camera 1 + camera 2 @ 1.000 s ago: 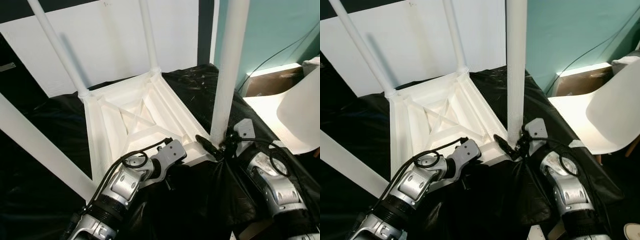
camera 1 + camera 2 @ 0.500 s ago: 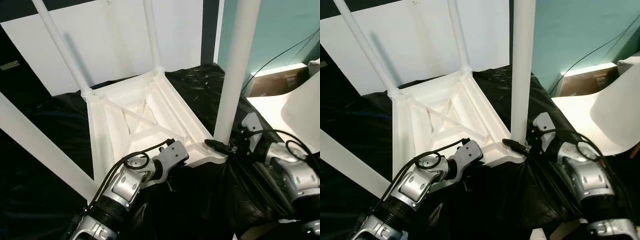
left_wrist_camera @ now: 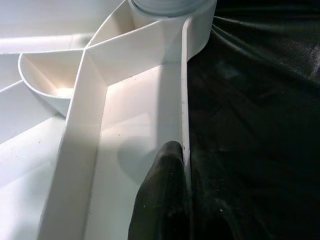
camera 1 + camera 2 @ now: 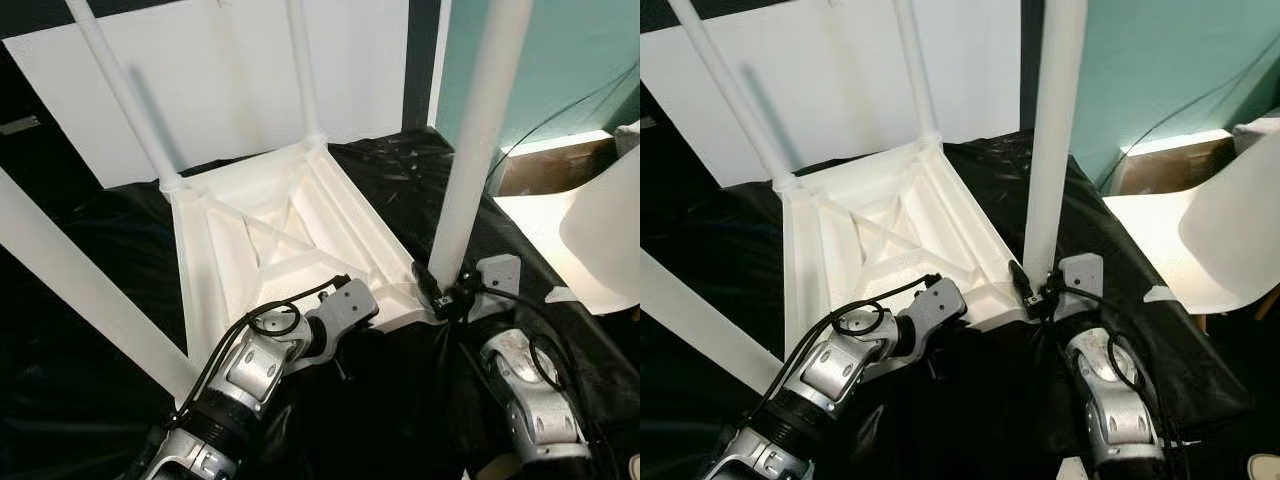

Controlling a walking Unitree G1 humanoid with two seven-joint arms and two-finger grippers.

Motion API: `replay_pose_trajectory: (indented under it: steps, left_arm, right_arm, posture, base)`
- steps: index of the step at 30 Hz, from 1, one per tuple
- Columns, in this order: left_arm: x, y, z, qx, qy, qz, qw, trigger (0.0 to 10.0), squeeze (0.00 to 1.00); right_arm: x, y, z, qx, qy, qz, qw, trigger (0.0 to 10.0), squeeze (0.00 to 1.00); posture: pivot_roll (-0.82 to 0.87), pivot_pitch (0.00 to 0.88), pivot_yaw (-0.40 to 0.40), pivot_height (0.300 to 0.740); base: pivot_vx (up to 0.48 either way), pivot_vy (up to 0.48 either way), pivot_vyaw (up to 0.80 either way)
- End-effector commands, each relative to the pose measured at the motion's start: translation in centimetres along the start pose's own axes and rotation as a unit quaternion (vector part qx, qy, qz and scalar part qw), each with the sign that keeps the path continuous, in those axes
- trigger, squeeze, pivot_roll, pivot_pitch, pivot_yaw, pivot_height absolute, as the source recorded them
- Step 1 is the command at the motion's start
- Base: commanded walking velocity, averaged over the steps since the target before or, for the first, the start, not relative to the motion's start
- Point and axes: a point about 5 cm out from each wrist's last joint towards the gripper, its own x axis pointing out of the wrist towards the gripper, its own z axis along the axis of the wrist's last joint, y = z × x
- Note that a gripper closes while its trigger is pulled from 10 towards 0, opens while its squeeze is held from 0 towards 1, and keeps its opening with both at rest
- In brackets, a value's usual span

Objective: Building children table

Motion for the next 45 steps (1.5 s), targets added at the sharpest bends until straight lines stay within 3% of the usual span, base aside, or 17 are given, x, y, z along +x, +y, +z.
replay_pose_trajectory:
  steps: [1,4,5,6,7,13,14,19,23,25,31,35,39,41,42,44,45]
  left_arm:
    - [-0.3,-0.1,-4.6,-0.071,0.066,0.046,0.994,10.0,0.00]
    - [-0.3,-0.1,-4.6,-0.071,0.066,0.046,0.994,10.0,0.00]
    - [-0.2,-0.2,-4.5,-0.071,0.066,0.045,0.994,10.0,0.00]
    - [-0.2,-0.2,-4.5,-0.071,0.066,0.045,0.994,10.0,0.00]
    - [-0.2,-0.2,-4.5,-0.071,0.065,0.044,0.994,10.0,0.00]
    - [-0.1,-0.2,-4.5,-0.071,0.065,0.044,0.994,10.0,0.00]
    - [-0.1,-0.2,-4.4,-0.071,0.065,0.044,0.994,10.0,0.00]
    - [0.0,-0.1,-4.3,-0.073,0.061,0.050,0.994,10.0,0.00]
    - [0.1,0.0,-4.2,-0.075,0.060,0.052,0.994,10.0,0.00]
    - [0.0,0.0,-4.3,-0.077,0.060,0.055,0.994,10.0,0.00]
    - [-0.1,0.1,-4.3,-0.079,0.060,0.057,0.993,10.0,0.00]
    - [0.0,0.1,-4.3,-0.078,0.059,0.057,0.994,10.0,0.00]
    - [0.0,0.1,-4.2,-0.080,0.056,0.058,0.994,10.0,0.00]
    - [0.0,0.1,-4.2,-0.080,0.056,0.058,0.994,10.0,0.00]
    - [0.0,0.0,-4.2,-0.080,0.057,0.056,0.994,10.0,0.00]
    - [0.0,0.0,-4.2,-0.080,0.057,0.056,0.994,10.0,0.00]
    - [0.0,-0.1,-4.2,-0.081,0.058,0.055,0.994,10.0,0.00]
  right_arm:
    - [-0.4,-0.7,-0.5,0.009,0.016,-0.046,0.999,0.0,0.00]
    - [-0.2,-0.5,-0.5,0.008,0.014,-0.045,0.999,0.0,0.00]
    - [-0.1,-0.1,-0.6,0.008,0.017,-0.027,0.999,10.0,0.00]
    - [-0.1,-0.1,-0.6,0.008,0.017,-0.027,0.999,10.0,0.00]
    - [0.1,1.0,-0.6,0.023,0.017,0.041,0.999,10.0,1.00]
    - [1.0,1.1,-0.1,0.023,0.007,0.117,0.993,10.0,1.00]
    - [1.6,0.7,0.2,0.006,0.001,0.144,0.990,10.0,0.00]
    - [3.2,-0.4,0.9,-0.014,0.013,0.235,0.972,10.0,0.00]
    - [3.1,-0.4,0.8,-0.022,0.032,0.285,0.958,10.0,0.00]
    - [2.8,-0.8,0.3,-0.033,0.069,0.342,0.937,0.0,0.00]
    - [2.4,-1.9,-0.1,-0.037,0.104,0.384,0.917,0.0,0.00]
    - [2.6,-2.3,-0.2,-0.032,0.100,0.370,0.923,0.0,0.00]
    - [1.9,-0.9,-1.5,0.009,0.079,0.279,0.957,0.0,0.00]
    - [1.9,-0.8,-1.5,0.010,0.074,0.268,0.961,0.0,0.00]
    - [1.9,-0.5,-1.2,0.009,0.041,0.166,0.985,0.0,0.00]
    - [1.9,-0.5,-1.2,0.009,0.041,0.166,0.985,0.0,0.00]
    - [1.7,-0.5,-0.8,0.010,0.019,0.089,0.996,0.0,0.00]
  posture:
    - [-0.01,0.000,0.072,0.740]
    - [-0.01,0.000,0.072,0.740]
    - [-0.01,0.000,0.072,0.740]
    - [-0.01,0.000,0.072,0.740]
    - [-0.02,0.000,0.074,0.740]
    - [-0.02,0.000,0.073,0.740]
    - [-0.02,0.000,0.070,0.740]
    - [-0.01,0.000,0.059,0.740]
    - [-0.01,0.000,0.055,0.740]
    - [0.00,0.000,0.048,0.740]
    - [0.00,0.000,0.048,0.740]
    - [0.00,0.000,0.046,0.740]
    - [0.00,0.000,0.043,0.740]
    - [0.00,0.000,0.043,0.740]
    - [0.00,0.000,0.048,0.740]
    - [0.00,0.000,0.048,0.740]
    - [0.00,0.000,0.048,0.740]
  base:
    - [0.000,0.000,0.00]
    - [0.000,0.000,0.00]
    - [0.000,0.000,0.00]
    - [0.000,0.000,0.00]
    - [0.000,0.000,0.00]
    - [0.000,0.000,0.00]
    - [0.000,0.000,0.00]
    - [0.000,0.000,0.00]
    - [0.000,0.000,0.00]
    - [0.000,0.000,0.00]
    - [0.000,0.000,0.00]
    - [0.000,0.000,0.00]
    - [0.000,0.000,0.00]
    - [0.000,0.000,0.00]
    - [0.000,0.000,0.00]
    - [0.000,0.000,0.00]
    - [0.000,0.000,0.00]
